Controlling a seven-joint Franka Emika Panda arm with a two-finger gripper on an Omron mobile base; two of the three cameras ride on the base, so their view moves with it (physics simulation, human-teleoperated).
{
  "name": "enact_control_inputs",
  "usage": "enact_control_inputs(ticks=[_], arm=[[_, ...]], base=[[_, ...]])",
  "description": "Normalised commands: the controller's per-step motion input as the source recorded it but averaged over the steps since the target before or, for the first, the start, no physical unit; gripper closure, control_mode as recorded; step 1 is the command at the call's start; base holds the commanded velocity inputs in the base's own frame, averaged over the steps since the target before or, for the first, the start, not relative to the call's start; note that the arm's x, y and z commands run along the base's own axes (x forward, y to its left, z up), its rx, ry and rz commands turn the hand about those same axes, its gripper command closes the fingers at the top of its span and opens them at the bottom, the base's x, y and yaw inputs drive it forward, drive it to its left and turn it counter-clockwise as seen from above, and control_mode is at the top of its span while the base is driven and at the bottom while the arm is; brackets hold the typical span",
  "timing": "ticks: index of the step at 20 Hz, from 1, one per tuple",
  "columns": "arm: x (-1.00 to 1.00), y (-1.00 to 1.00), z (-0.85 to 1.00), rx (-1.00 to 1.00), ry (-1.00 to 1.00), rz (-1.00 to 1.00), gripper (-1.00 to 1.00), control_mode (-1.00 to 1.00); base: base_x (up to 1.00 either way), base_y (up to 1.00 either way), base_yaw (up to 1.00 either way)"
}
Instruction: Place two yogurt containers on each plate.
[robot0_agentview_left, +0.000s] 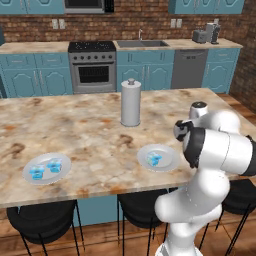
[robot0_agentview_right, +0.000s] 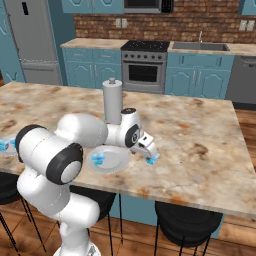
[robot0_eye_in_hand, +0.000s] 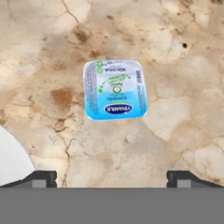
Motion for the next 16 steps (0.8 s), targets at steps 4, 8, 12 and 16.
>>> enact_control_inputs(ticks=[4,8,12,16], arm=[[0.09,-0.15,-0.11,0.01,0.06,0.04,-1.00,-1.00],[0.02,-0.18,-0.20,0.04,0.03,0.04,-1.00,-1.00],[0.00,-0.10,-0.24,0.05,0.05,0.01,-1.00,-1.00],[0.01,-0.08,-0.11,0.00,0.04,0.01,-1.00,-1.00]], base=[[0.00,0.00,0.00],[0.00,0.00,0.00],[0.00,0.00,0.00],[0.00,0.00,0.00]])
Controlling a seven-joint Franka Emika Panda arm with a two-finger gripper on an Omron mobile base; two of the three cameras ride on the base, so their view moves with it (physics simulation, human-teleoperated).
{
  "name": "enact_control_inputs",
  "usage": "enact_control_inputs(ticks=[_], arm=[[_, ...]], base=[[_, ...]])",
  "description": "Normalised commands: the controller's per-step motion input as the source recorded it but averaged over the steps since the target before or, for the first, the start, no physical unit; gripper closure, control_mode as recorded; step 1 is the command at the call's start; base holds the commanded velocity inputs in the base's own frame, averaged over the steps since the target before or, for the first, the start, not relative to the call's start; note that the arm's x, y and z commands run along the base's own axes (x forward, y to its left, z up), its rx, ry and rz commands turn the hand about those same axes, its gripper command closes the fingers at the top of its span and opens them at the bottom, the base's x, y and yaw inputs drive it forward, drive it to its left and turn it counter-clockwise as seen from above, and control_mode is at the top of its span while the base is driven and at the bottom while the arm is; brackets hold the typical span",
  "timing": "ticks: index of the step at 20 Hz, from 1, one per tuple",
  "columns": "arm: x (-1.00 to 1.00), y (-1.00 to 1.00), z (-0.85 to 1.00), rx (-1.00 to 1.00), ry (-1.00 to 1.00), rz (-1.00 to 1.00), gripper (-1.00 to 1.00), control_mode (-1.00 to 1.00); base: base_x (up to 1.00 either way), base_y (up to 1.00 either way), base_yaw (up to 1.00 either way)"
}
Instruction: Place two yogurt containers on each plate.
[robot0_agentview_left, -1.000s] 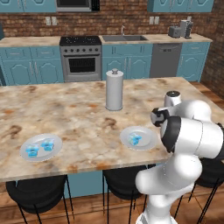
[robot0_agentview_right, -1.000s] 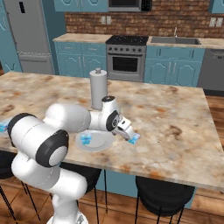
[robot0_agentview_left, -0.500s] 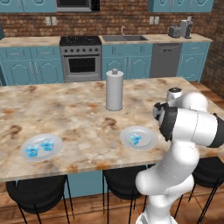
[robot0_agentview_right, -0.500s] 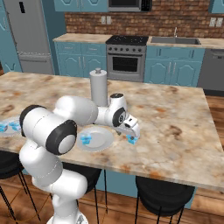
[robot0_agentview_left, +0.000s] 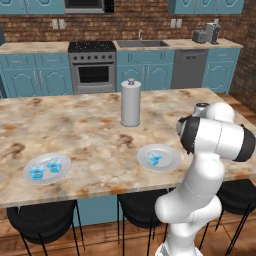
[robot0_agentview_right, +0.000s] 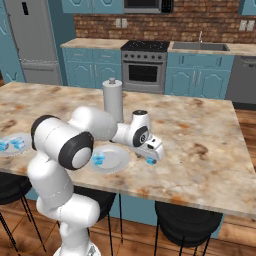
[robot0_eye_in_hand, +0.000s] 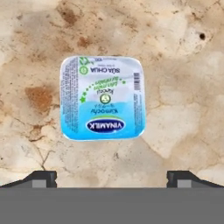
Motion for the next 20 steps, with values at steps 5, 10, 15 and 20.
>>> enact_control_inputs(ticks=[5,10,15,20], arm=[[0.14,-0.03,-0.05,0.00,0.02,0.00,-1.00,-1.00],[0.21,0.00,-0.07,0.00,0.02,0.00,-1.00,-1.00],[0.24,-0.21,-0.20,0.00,0.06,0.00,-1.00,-1.00],[0.23,-0.20,-0.20,0.00,0.06,0.00,-1.00,-1.00]], base=[[0.00,0.00,0.00],[0.00,0.00,0.00],[0.00,0.00,0.00],[0.00,0.00,0.00]])
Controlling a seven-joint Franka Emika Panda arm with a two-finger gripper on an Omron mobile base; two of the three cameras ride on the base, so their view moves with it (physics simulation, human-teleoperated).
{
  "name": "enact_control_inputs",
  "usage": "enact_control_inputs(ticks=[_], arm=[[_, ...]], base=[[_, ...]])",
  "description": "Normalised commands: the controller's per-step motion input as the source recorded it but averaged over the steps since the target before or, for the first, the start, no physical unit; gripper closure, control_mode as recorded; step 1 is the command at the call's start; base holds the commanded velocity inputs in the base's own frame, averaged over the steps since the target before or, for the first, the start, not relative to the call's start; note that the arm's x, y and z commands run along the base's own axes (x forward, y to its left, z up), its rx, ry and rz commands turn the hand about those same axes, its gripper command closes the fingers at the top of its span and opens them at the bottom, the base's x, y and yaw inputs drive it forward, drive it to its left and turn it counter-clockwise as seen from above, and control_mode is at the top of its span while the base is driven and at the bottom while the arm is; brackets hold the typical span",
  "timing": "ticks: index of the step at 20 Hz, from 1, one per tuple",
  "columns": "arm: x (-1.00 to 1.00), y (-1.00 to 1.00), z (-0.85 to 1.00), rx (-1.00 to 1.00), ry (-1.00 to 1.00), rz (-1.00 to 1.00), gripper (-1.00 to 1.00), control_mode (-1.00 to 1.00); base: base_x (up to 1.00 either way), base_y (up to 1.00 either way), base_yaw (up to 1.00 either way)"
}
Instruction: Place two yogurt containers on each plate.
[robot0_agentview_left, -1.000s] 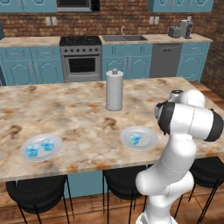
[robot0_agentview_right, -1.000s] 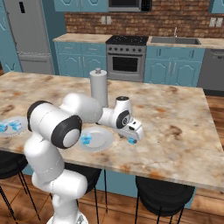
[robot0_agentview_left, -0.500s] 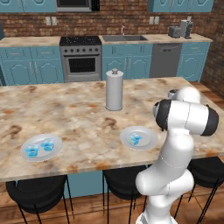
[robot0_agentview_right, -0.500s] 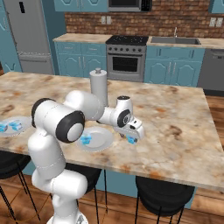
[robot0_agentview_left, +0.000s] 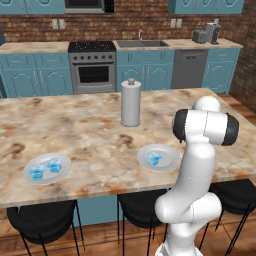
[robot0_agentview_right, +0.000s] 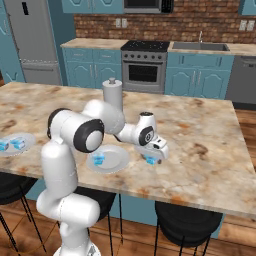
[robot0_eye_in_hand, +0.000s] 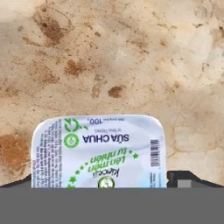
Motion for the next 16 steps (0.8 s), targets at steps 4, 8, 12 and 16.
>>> enact_control_inputs(ticks=[4,8,12,16], arm=[[0.22,-0.12,-0.14,0.00,0.05,0.00,-1.00,-1.00],[0.28,-0.02,-0.08,0.00,0.00,0.00,-1.00,-1.00],[0.02,0.07,-0.01,0.01,0.00,0.00,1.00,-1.00],[-0.05,0.00,0.00,0.09,0.00,0.00,1.00,-1.00]], base=[[0.00,0.00,0.00],[0.00,0.00,0.00],[0.00,0.00,0.00],[0.00,0.00,0.00]])
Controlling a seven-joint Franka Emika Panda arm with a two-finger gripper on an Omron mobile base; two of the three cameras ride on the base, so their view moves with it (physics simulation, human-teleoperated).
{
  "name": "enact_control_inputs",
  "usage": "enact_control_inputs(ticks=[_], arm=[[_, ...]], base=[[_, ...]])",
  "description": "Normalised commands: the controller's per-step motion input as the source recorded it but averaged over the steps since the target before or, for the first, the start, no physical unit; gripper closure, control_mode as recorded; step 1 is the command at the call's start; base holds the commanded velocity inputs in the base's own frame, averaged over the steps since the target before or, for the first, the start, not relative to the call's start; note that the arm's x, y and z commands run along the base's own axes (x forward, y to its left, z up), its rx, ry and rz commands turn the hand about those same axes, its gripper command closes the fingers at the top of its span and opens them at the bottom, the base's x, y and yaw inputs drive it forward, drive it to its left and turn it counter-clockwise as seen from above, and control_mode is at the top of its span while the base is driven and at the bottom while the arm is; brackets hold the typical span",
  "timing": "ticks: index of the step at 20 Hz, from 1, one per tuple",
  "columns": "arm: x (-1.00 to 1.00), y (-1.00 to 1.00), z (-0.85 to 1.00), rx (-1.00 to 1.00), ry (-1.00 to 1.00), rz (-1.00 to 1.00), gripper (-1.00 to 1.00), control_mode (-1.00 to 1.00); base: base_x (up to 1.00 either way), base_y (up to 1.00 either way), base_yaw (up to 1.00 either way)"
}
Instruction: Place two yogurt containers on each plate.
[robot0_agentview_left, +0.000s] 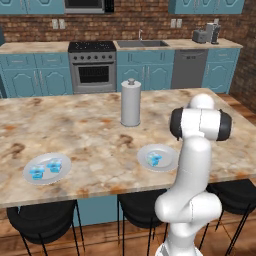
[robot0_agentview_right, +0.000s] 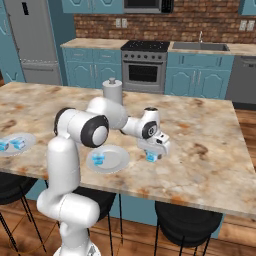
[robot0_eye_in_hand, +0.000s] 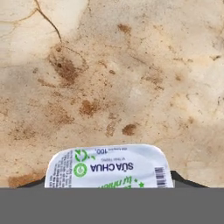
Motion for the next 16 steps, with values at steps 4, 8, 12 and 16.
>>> enact_control_inputs(ticks=[4,8,12,16], arm=[[-0.59,0.00,0.32,0.26,-0.01,0.00,1.00,-1.00],[-0.86,0.33,0.66,0.27,-0.01,0.00,1.00,-1.00],[-0.87,0.72,0.70,0.05,-0.04,0.00,1.00,-1.00],[-0.84,0.83,0.35,0.00,-0.13,0.00,1.00,-1.00]], base=[[0.00,0.00,0.00],[0.00,0.00,0.00],[0.00,0.00,0.00],[0.00,0.00,0.00]])
